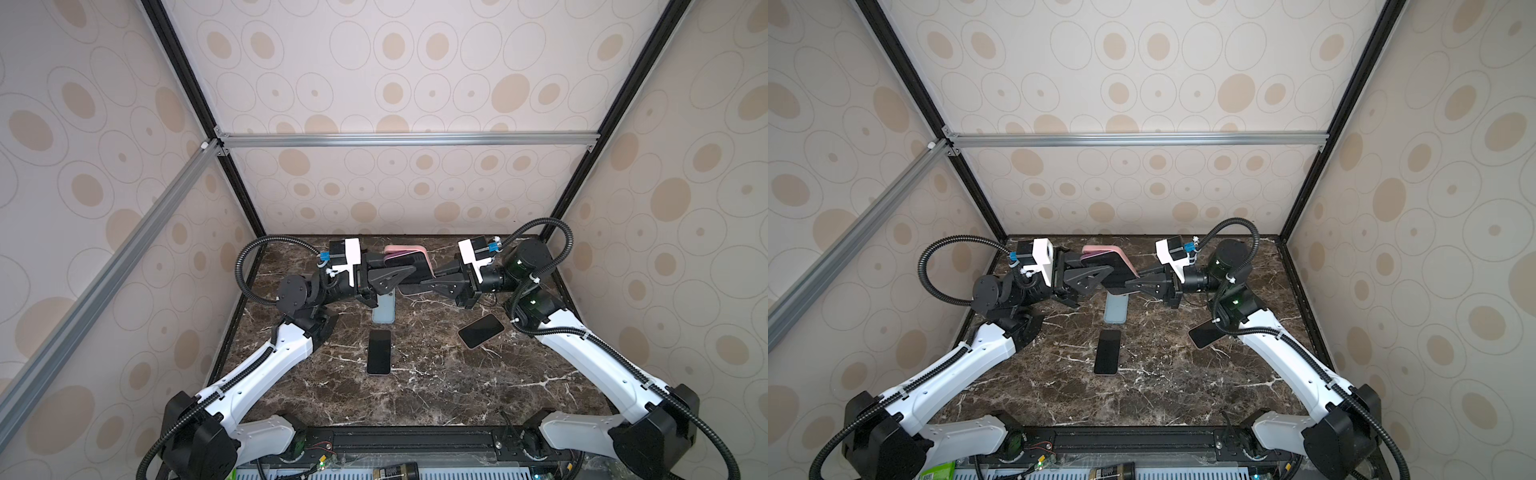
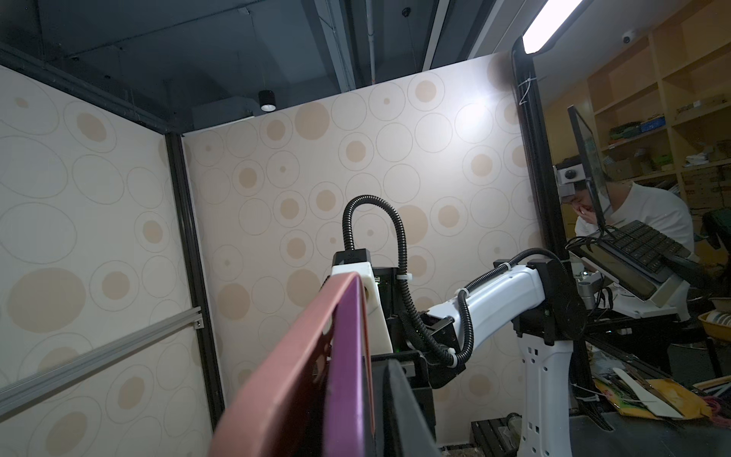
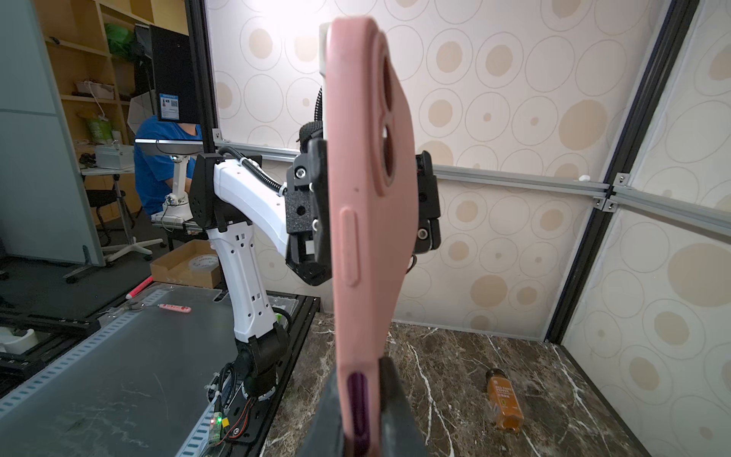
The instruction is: Take the phone out of the phone case
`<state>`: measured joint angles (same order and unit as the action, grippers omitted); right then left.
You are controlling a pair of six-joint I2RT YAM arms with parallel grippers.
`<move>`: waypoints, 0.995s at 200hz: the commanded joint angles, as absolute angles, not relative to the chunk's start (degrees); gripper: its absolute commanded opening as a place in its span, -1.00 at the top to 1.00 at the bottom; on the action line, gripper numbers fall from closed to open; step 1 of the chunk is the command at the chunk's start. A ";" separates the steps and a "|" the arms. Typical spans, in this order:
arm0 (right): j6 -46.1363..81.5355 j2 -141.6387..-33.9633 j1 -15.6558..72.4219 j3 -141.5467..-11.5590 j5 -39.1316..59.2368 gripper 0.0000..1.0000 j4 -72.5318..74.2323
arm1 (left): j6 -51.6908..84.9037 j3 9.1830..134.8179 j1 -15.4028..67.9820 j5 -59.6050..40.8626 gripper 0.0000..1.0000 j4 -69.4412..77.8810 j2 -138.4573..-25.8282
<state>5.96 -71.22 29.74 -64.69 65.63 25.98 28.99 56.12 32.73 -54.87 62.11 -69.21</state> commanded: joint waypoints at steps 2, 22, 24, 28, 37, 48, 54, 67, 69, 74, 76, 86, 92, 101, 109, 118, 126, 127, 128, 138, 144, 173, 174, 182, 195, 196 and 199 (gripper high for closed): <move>2.81 -68.45 30.18 -68.09 56.86 1.00 23.44 | 28.76 54.52 35.24 -67.94 0.74 57.38 -70.35; -5.78 -66.47 30.22 -69.25 56.34 1.00 11.78 | 24.56 55.76 34.98 -67.46 0.86 51.92 -69.41; -6.45 -66.30 30.17 -69.32 56.34 1.00 10.68 | 24.11 55.93 34.85 -67.45 0.88 51.30 -69.32; -7.67 -65.84 30.13 -69.38 56.26 1.00 8.79 | 23.35 56.19 34.74 -67.41 0.91 50.11 -69.15; -10.44 -65.05 30.08 -69.52 56.01 1.00 4.70 | 21.27 56.78 34.47 -67.11 0.98 47.24 -68.62; -13.88 -64.22 30.14 -69.92 55.82 0.94 -0.63 | 18.61 57.61 34.11 -66.43 1.00 42.92 -67.99; -15.52 -63.86 30.04 -70.33 55.69 0.87 -3.74 | 16.61 58.40 33.96 -65.91 1.00 40.15 -67.65; -19.27 -63.33 29.89 -71.41 55.08 0.65 -10.31 | 12.16 60.06 33.67 -65.00 1.00 34.02 -67.17; -19.69 -63.25 29.88 -71.51 54.84 0.62 -11.19 | 11.39 60.32 33.62 -64.79 1.00 33.20 -67.09; -20.60 -62.89 29.80 -71.71 54.25 0.54 -13.22 | 9.62 61.00 33.45 -64.42 1.00 30.79 -66.96; -20.88 -62.81 29.80 -71.78 53.97 0.52 -13.90 | 8.91 61.35 33.43 -64.29 1.00 29.96 -66.90; -22.02 -62.03 29.32 -71.96 52.53 0.38 -16.99 | 4.71 63.10 33.26 -62.94 1.00 24.09 -66.79; -21.91 -61.52 28.78 -71.75 51.58 0.32 -17.92 | 1.54 64.42 33.25 -61.96 1.00 19.99 -66.87; -21.10 -60.60 27.90 -71.27 50.46 0.26 -18.28 | -3.08 66.56 33.30 -59.96 1.00 12.71 -67.17; -19.89 -59.72 27.21 -70.66 49.45 0.22 -17.83 | -7.14 68.36 33.26 -58.25 1.00 7.22 -67.68; -18.10 -58.80 26.99 -70.09 46.80 0.20 -16.64 | -10.88 70.09 33.29 -56.52 1.00 1.87 -68.38; -16.27 -58.24 26.99 -69.81 44.17 0.19 -15.50 | -13.87 71.45 33.35 -55.02 1.00 -1.87 -68.95; -16.09 -58.17 26.99 -69.80 43.84 0.19 -15.40 | -14.05 71.58 33.33 -54.84 1.00 -2.12 -69.06; -15.91 -58.13 26.98 -69.79 43.63 0.19 -15.30 | -14.54 71.78 33.32 -54.67 1.00 -2.64 -69.16; -13.85 -57.84 26.99 -70.33 40.62 0.19 -15.11 | -18.02 73.39 33.63 -52.81 1.00 -7.19 -69.98; -12.22 -58.04 26.98 -71.01 38.71 0.19 -15.22 | -19.92 74.19 33.98 -51.53 1.00 -9.62 -70.49; -9.61 -61.86 27.05 -78.77 35.24 0.23 -24.57 | -26.21 76.72 37.12 -44.69 1.00 -16.45 -72.20; -9.68 -62.04 27.02 -79.11 35.33 0.23 -24.89 | -26.33 76.72 37.28 -44.54 1.00 -16.53 -72.22; -10.24 -63.38 27.03 -81.40 36.26 0.24 -28.24 | -27.15 76.73 38.08 -43.47 1.00 -16.86 -72.38; -11.68 -65.66 26.99 -85.02 37.98 0.24 -33.48 | -28.38 76.73 38.90 -43.15 1.00 -17.06 -72.64; -11.86 -65.79 26.98 -85.27 38.10 0.24 -33.84 | -28.47 76.73 38.92 -43.15 1.00 -17.06 -72.66; -12.33 -66.46 26.98 -86.12 38.50 0.23 -35.12 | -28.67 76.71 39.21 -43.03 1.00 -17.06 -72.68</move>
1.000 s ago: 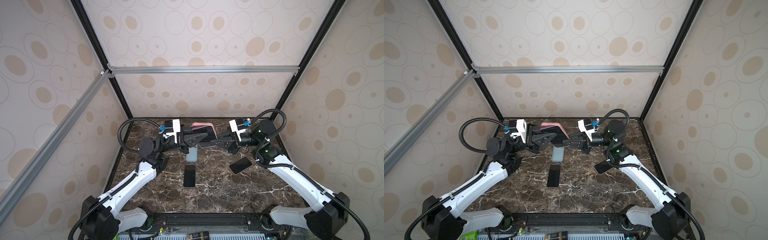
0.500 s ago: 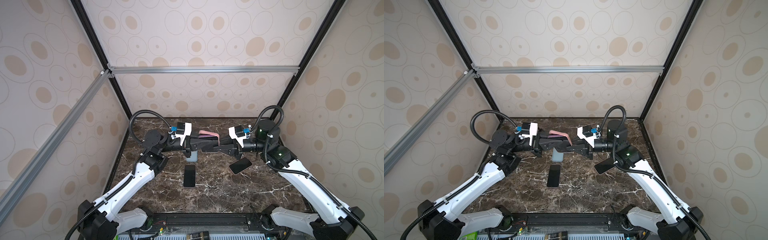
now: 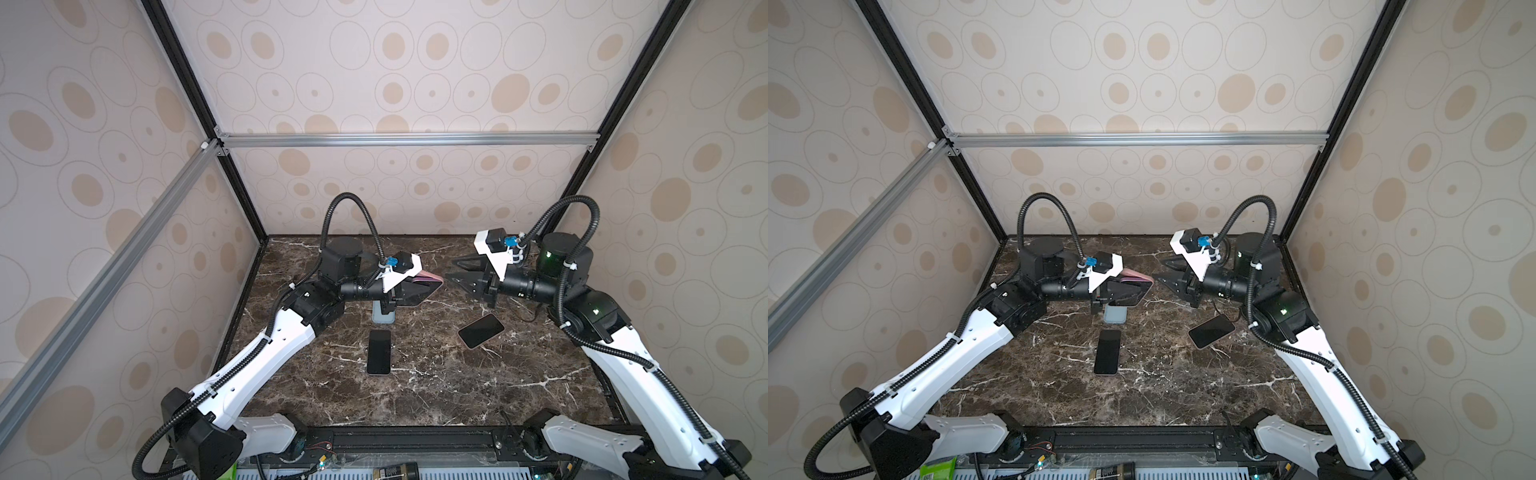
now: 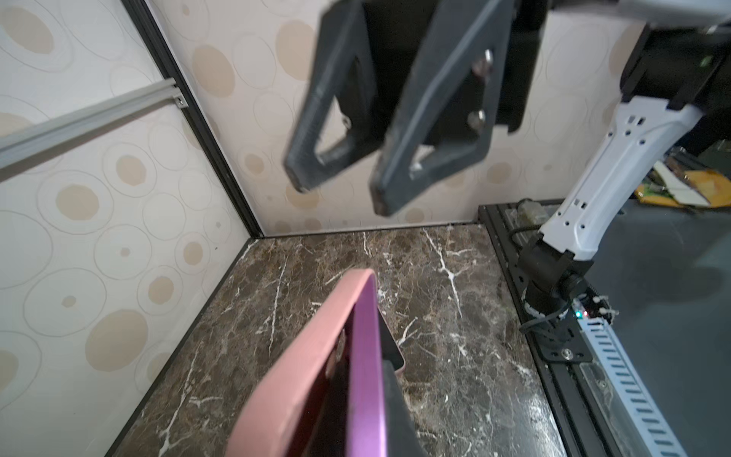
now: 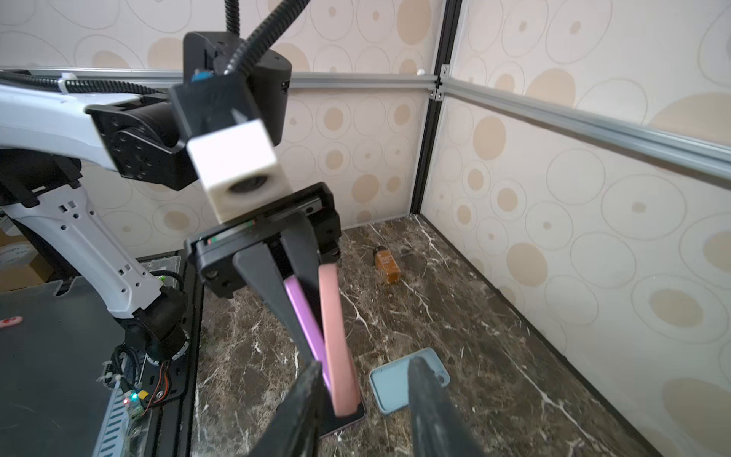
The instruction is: Take the phone out of the phone case
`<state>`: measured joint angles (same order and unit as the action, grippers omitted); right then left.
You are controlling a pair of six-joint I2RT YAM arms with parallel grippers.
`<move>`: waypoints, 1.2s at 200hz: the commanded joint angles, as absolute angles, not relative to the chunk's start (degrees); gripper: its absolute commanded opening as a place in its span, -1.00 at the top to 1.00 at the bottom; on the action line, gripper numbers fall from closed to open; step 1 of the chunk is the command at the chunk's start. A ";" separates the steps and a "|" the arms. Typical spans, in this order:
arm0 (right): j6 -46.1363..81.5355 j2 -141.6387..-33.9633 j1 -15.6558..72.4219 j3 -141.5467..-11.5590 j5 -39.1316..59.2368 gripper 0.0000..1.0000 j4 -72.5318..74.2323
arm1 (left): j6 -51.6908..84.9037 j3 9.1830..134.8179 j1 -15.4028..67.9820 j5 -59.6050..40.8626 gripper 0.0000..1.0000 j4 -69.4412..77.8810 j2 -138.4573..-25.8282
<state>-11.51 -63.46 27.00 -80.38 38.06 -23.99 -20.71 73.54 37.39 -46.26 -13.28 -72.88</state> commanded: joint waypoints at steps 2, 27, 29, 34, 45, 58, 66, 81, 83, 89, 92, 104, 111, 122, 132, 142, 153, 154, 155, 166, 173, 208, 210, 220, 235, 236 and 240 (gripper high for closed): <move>-12.62 -66.82 26.98 -86.72 38.87 0.24 -35.85 | -28.75 76.72 39.38 -42.93 1.00 -17.12 -72.68; -15.69 -70.87 27.07 -92.11 42.90 0.23 -43.27 | -29.51 76.82 40.66 -41.93 1.00 -16.57 -72.85; -15.94 -71.16 27.07 -92.46 43.27 0.22 -43.71 | -29.53 76.79 40.69 -41.86 1.00 -16.54 -72.86; -16.51 -71.68 27.06 -93.21 44.23 0.22 -44.72 | -29.61 76.73 40.80 -41.71 1.00 -16.40 -72.86; -17.42 -72.93 27.08 -94.59 45.78 0.21 -46.38 | -29.77 76.63 41.07 -41.75 1.00 -16.27 -72.94; -17.75 -74.06 27.32 -95.72 47.28 0.21 -47.71 | -29.88 76.63 41.44 -41.64 1.00 -16.17 -73.03; -17.75 -74.55 27.45 -96.07 47.85 0.20 -48.05 | -29.93 76.64 41.72 -41.56 1.00 -16.17 -73.04; -17.97 -75.26 28.22 -96.31 48.59 0.20 -48.05 | -29.89 76.59 42.02 -41.16 1.00 -16.18 -73.16; -18.05 -75.37 28.35 -96.37 48.47 0.20 -48.14 | -29.88 76.63 42.03 -41.14 1.00 -16.17 -73.20; -18.38 -75.70 28.83 -96.54 48.17 0.19 -48.33 | -29.76 76.57 42.10 -40.98 1.00 -16.16 -73.30; -18.63 -75.87 29.00 -96.66 47.91 0.19 -48.61 | -29.83 76.63 42.20 -41.04 1.00 -16.18 -73.29; -20.01 -76.92 29.86 -97.51 47.03 0.19 -50.21 | -29.79 76.43 42.47 -40.81 1.00 -15.96 -73.19; -20.70 -77.52 30.28 -98.05 46.58 0.19 -51.28 | -29.78 76.29 42.54 -40.67 1.00 -15.81 -73.20; -20.92 -78.24 30.69 -98.38 45.99 0.18 -51.93 | -29.79 76.29 42.67 -40.75 1.00 -15.93 -73.08; -20.85 -78.56 30.93 -98.44 45.48 0.18 -52.06 | -29.79 76.29 42.71 -40.80 1.00 -15.96 -73.04; -20.74 -78.71 31.27 -98.44 44.20 0.18 -52.05 | -29.76 76.20 42.78 -40.67 1.00 -15.96 -72.91; -21.02 -78.96 31.59 -98.52 42.32 0.18 -52.48 | -29.71 76.05 42.80 -40.69 1.00 -15.84 -72.64; -21.06 -78.99 31.62 -98.57 42.17 0.18 -52.56 | -29.71 76.04 42.85 -40.69 1.00 -15.83 -72.66; -21.12 -79.05 31.63 -98.59 42.04 0.18 -52.65 | -29.71 75.99 42.83 -40.74 1.00 -15.78 -72.63; -21.81 -79.42 31.87 -98.78 40.97 0.18 -53.61 | -29.68 75.60 42.88 -40.45 1.00 -15.44 -72.42; -22.12 -79.67 32.06 -98.88 40.39 0.18 -54.09 | -29.70 75.37 42.84 -40.29 1.00 -15.21 -72.34; -22.00 -80.35 32.87 -98.80 35.14 0.18 -55.53 | -29.71 75.32 42.94 -40.39 1.00 -15.03 -72.15; -21.91 -80.38 32.83 -98.79 34.82 0.18 -55.50 | -29.71 75.32 42.95 -40.40 1.00 -15.03 -72.09; -21.56 -80.50 32.87 -98.87 33.37 0.18 -55.60 | -29.64 75.28 43.01 -40.45 1.00 -15.03 -71.99; -21.87 -80.77 32.86 -98.81 32.72 0.18 -56.00 | -29.71 75.06 43.06 -40.47 1.00 -14.72 -71.82; -21.88 -80.77 32.87 -98.80 32.71 0.18 -55.99 | -29.75 75.02 43.02 -40.45 1.00 -14.70 -71.81; -21.84 -80.85 32.87 -98.79 32.77 0.18 -56.05 | -29.69 74.93 43.01 -40.43 1.00 -14.60 -71.76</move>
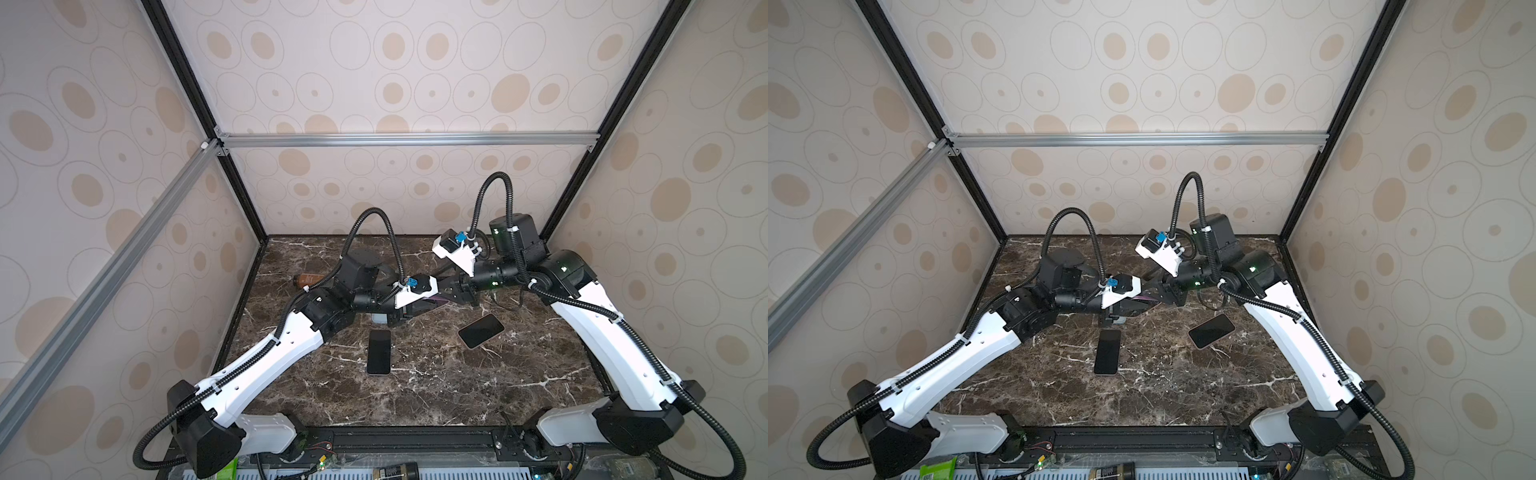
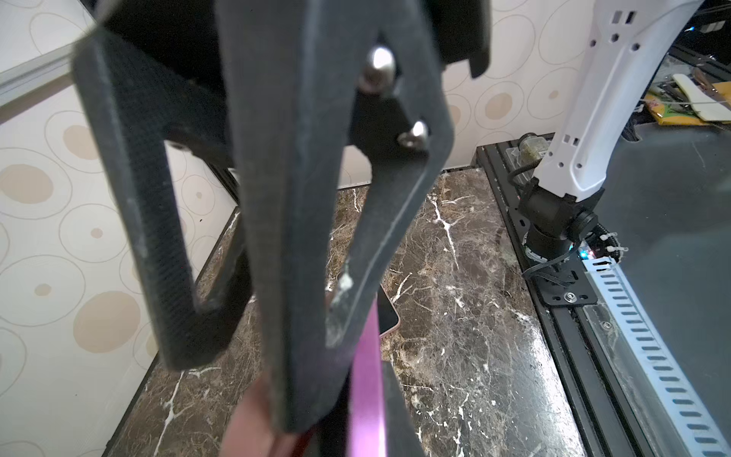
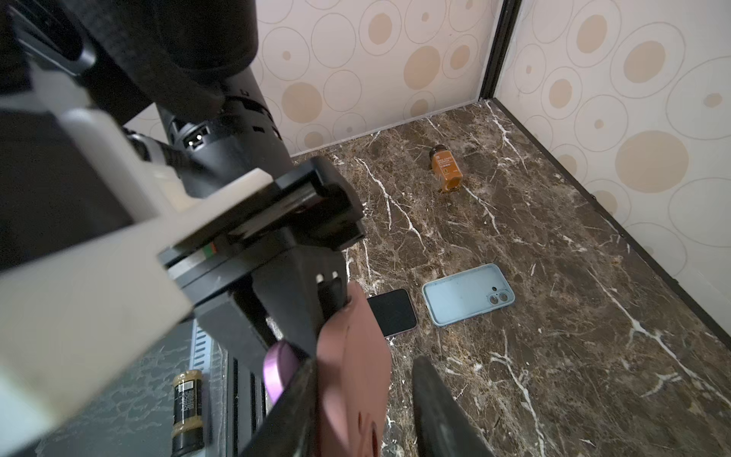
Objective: Take the phone out of the phone case
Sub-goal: 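Bring the right gripper with the case over the phone held by the left gripper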
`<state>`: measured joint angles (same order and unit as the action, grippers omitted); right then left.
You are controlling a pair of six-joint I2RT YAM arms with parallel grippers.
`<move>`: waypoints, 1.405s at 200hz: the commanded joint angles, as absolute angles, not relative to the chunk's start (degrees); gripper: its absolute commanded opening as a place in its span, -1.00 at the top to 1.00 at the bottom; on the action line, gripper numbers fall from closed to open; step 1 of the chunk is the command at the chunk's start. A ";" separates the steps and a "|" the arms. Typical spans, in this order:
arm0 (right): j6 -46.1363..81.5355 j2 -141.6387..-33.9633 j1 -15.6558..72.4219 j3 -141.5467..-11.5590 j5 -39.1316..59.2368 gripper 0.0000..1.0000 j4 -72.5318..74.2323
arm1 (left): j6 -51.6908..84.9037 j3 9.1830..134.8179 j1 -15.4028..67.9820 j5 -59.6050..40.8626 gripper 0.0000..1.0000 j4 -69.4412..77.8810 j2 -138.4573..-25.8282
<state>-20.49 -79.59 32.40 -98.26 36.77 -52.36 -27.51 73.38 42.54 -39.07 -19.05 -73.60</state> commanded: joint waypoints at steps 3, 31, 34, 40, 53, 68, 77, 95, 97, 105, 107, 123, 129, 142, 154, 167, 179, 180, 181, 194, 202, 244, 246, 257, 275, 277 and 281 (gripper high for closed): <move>-21.76 -80.89 32.81 -98.79 32.85 0.18 -56.07 | -29.70 74.87 43.00 -40.43 1.00 -14.59 -71.70; -21.56 -81.21 32.87 -98.84 35.53 0.18 -56.66 | -29.48 74.45 43.14 -39.51 1.00 -13.99 -71.30; -21.67 -81.21 32.83 -98.91 36.14 0.18 -56.89 | -29.40 74.37 43.09 -39.24 1.00 -13.92 -71.27; -22.21 -81.29 32.86 -99.07 37.46 0.18 -57.57 | -29.29 74.23 43.13 -38.73 1.00 -13.61 -71.06; -23.14 -81.59 32.85 -99.57 40.18 0.18 -58.97 | -29.02 73.38 43.13 -37.60 1.00 -12.44 -70.43; -23.51 -82.23 32.81 -100.20 41.96 0.21 -60.48 | -28.67 72.19 43.11 -36.43 1.00 -10.82 -69.44; -23.34 -82.81 32.87 -100.81 42.64 0.23 -61.57 | -28.55 71.91 43.10 -36.14 1.00 -10.16 -69.18; -22.90 -83.79 32.87 -101.65 43.03 0.27 -63.04 | -28.56 71.89 43.07 -35.81 1.00 -9.98 -69.08; -22.86 -83.88 32.85 -101.66 42.93 0.28 -63.11 | -28.56 71.89 43.09 -35.83 1.00 -10.01 -69.08; -22.49 -84.15 32.86 -101.77 42.50 0.29 -63.38 | -28.41 71.89 43.15 -35.68 1.00 -9.80 -69.05; -22.43 -84.14 32.85 -101.91 42.35 0.30 -63.44 | -28.39 71.89 43.13 -35.68 1.00 -9.77 -69.01; -22.02 -84.22 32.87 -101.68 41.46 0.33 -63.34 | -28.39 71.56 43.15 -35.43 1.00 -9.51 -68.78; -21.60 -84.12 32.85 -101.54 41.12 0.35 -62.94 | -28.28 71.23 43.15 -35.27 1.00 -8.97 -68.57; -20.23 -83.60 32.84 -100.98 40.42 0.39 -61.66 | -28.06 70.75 43.13 -35.09 1.00 -8.26 -68.22; -18.61 -82.96 32.87 -100.39 39.85 0.44 -60.17 | -27.86 70.66 43.15 -35.13 1.00 -7.85 -68.12; -16.85 -82.29 32.81 -99.68 39.01 0.49 -58.74 | -27.52 70.49 43.15 -35.12 1.00 -7.48 -68.03; -15.60 -81.85 32.87 -99.34 38.52 0.53 -58.05 | -27.29 70.33 43.14 -35.25 1.00 -7.30 -67.87; -15.44 -81.79 32.87 -99.24 38.46 0.53 -57.98 | -27.31 70.32 43.15 -35.25 1.00 -7.30 -67.86; -15.37 -81.77 32.87 -99.19 38.44 0.53 -57.91 | -27.32 70.32 43.15 -35.33 1.00 -7.25 -67.86; -13.91 -81.26 32.79 -98.41 37.81 0.58 -56.69 | -27.24 70.15 43.15 -35.79 1.00 -7.12 -67.83; -13.11 -81.00 32.71 -97.99 37.48 0.61 -56.06 | -27.02 70.05 43.11 -36.12 1.00 -7.03 -67.76; -9.45 -80.52 32.34 -97.08 35.92 0.82 -53.71 | -25.45 68.93 43.15 -39.47 1.00 -5.55 -66.55; -9.28 -80.47 32.30 -97.04 35.76 0.84 -53.59 | -25.39 68.85 43.09 -39.53 1.00 -5.52 -66.47; -7.76 -80.09 31.62 -96.33 34.78 0.94 -52.35 | -25.15 68.56 43.13 -40.61 1.00 -5.24 -66.19; -3.30 -78.76 29.23 -93.87 33.60 1.00 -48.59 | -24.62 68.47 43.15 -42.09 1.00 -5.38 -65.77; -2.71 -78.58 28.91 -93.47 33.58 1.00 -48.05 | -24.50 68.47 43.09 -42.23 1.00 -5.39 -65.70; -1.52 -78.14 28.13 -92.73 33.49 1.00 -47.03 | -24.23 68.42 43.15 -42.59 1.00 -5.31 -65.59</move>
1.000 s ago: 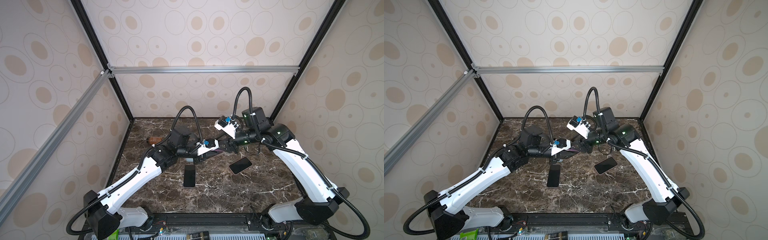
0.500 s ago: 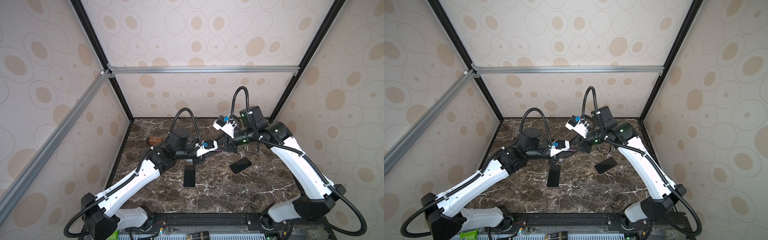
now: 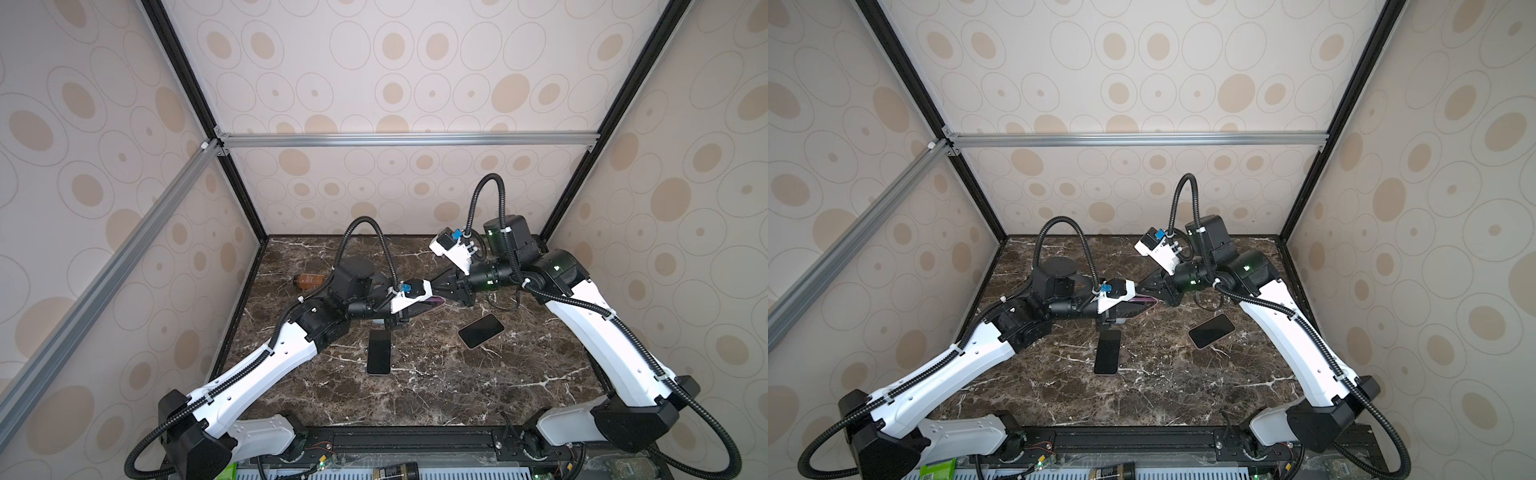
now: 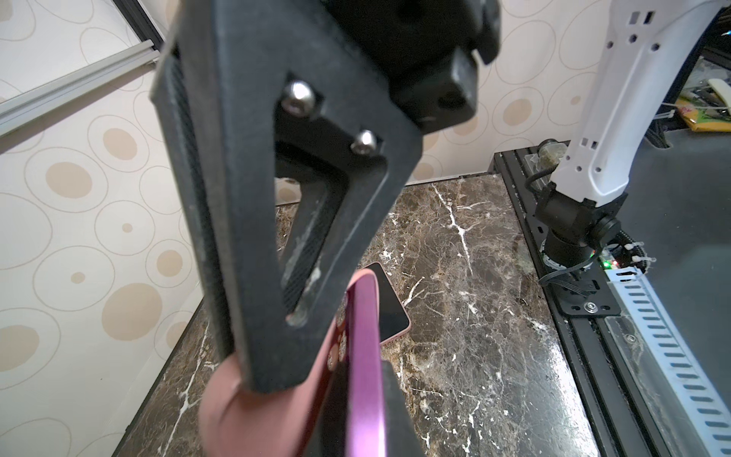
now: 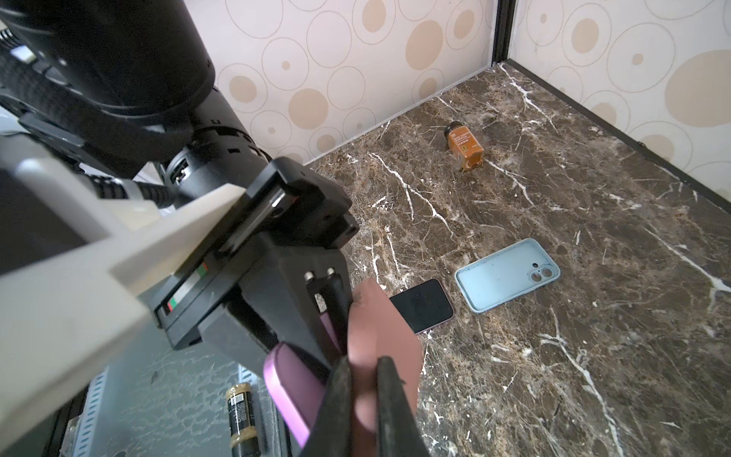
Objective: Take the phone out of the phone case
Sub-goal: 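Bring the right gripper with the case over the phone held by the left gripper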
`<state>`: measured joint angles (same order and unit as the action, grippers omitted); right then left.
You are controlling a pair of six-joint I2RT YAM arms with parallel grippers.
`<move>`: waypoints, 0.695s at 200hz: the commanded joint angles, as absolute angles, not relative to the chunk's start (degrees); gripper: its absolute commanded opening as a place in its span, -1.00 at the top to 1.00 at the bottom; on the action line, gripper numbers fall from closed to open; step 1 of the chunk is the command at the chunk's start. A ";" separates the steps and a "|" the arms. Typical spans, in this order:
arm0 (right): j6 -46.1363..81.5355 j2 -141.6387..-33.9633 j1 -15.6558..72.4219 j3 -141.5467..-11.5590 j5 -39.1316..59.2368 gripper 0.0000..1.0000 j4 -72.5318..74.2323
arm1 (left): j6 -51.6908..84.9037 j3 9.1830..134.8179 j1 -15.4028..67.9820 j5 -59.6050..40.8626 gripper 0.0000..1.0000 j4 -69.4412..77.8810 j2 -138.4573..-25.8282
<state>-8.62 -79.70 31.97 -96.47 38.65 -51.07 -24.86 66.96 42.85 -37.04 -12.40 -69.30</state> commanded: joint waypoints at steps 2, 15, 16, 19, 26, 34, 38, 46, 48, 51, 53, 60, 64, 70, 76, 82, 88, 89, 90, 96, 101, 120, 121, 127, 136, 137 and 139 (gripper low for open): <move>-0.89 -77.92 27.84 -92.26 33.49 1.00 -46.50 | -24.03 68.32 43.13 -42.68 1.00 -5.22 -65.48; 2.58 -76.31 25.55 -89.24 33.16 1.00 -42.94 | -23.10 67.50 43.10 -43.26 1.00 -4.25 -64.88; 2.78 -76.21 25.43 -88.96 33.06 1.00 -42.61 | -23.02 67.46 43.13 -43.25 1.00 -4.19 -64.83; 3.51 -75.82 24.93 -88.19 32.94 1.00 -41.84 | -22.73 67.15 43.07 -43.36 1.00 -3.85 -64.66; 4.95 -74.92 24.18 -86.39 32.34 1.00 -39.95 | -22.03 66.53 43.06 -43.29 1.00 -3.08 -64.30; 6.20 -73.93 23.45 -84.24 31.58 1.00 -37.82 | -21.28 65.69 43.05 -43.26 1.00 -2.24 -63.93; 6.62 -73.42 23.22 -83.33 31.16 1.00 -36.89 | -20.99 65.20 43.06 -43.27 1.00 -1.80 -63.77; 7.33 -72.77 22.83 -81.71 30.05 1.00 -35.63 | -19.93 64.07 43.03 -42.76 1.00 -0.40 -63.42; 7.59 -72.62 22.72 -81.36 29.64 1.00 -35.34 | -19.53 63.79 43.01 -42.49 1.00 0.01 -63.34; 7.94 -72.47 22.66 -80.88 28.72 1.00 -35.14 | -18.94 63.34 42.99 -42.09 1.00 0.63 -63.29; 8.29 -72.41 22.54 -80.62 28.23 1.00 -34.98 | -18.58 63.08 42.96 -41.79 1.00 0.95 -63.24; 8.82 -72.04 22.45 -79.75 26.88 1.00 -34.67 | -17.28 62.23 42.90 -41.05 1.00 2.31 -63.20; 9.11 -71.84 22.35 -79.26 26.00 1.00 -34.60 | -16.81 61.96 42.90 -40.84 1.00 2.74 -63.28; 9.57 -71.60 22.28 -78.50 24.46 1.00 -34.46 | -15.84 61.53 42.90 -40.40 1.00 3.41 -63.36; 10.02 -71.25 22.13 -77.78 22.69 1.00 -34.38 | -14.41 61.23 42.94 -39.51 1.00 4.14 -63.66; 10.55 -70.80 22.13 -76.91 20.71 1.00 -34.23 | -12.97 61.10 42.90 -38.44 1.00 4.67 -64.08; 11.29 -70.46 22.15 -76.12 18.88 1.00 -34.12 | -11.54 61.08 42.87 -37.74 1.00 4.92 -64.60; 11.40 -70.43 22.15 -75.98 18.49 1.00 -34.11 | -11.26 61.08 42.84 -37.59 1.00 4.96 -64.69; 11.50 -70.37 22.15 -75.98 18.21 1.00 -34.06 | -11.04 61.08 42.82 -37.47 1.00 4.99 -64.82; 11.88 -69.99 22.12 -75.27 16.81 1.00 -33.86 | -9.71 61.21 42.84 -36.90 1.00 5.00 -65.42; 12.17 -69.79 22.15 -74.59 15.58 1.00 -33.65 | -8.29 61.38 42.84 -36.32 1.00 4.95 -66.18; 14.71 -68.79 22.14 -71.86 9.84 1.00 -32.47 | -4.48 62.64 42.85 -33.57 1.00 2.77 -69.71; 14.91 -68.76 22.10 -71.74 9.36 1.00 -32.45 | -4.31 62.70 42.83 -33.44 1.00 2.62 -69.92; 16.04 -68.52 22.15 -71.04 7.48 1.00 -32.50 | -3.26 63.48 42.84 -32.59 1.00 1.46 -71.37; 17.11 -68.34 22.15 -70.36 5.69 1.00 -32.78 | -1.43 64.74 42.81 -31.76 1.00 -0.29 -73.80; 17.17 -68.36 22.15 -70.34 5.57 1.00 -32.78 | -1.29 64.93 42.85 -31.70 1.00 -0.54 -74.04; 17.34 -68.24 22.15 -70.08 5.37 1.00 -32.91 | -0.87 65.23 42.84 -31.50 1.00 -1.01 -74.65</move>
<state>12.67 -69.58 22.41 -72.10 14.06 -34.26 -7.86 60.73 42.98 -35.24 -0.10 -70.35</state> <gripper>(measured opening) 0.111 0.102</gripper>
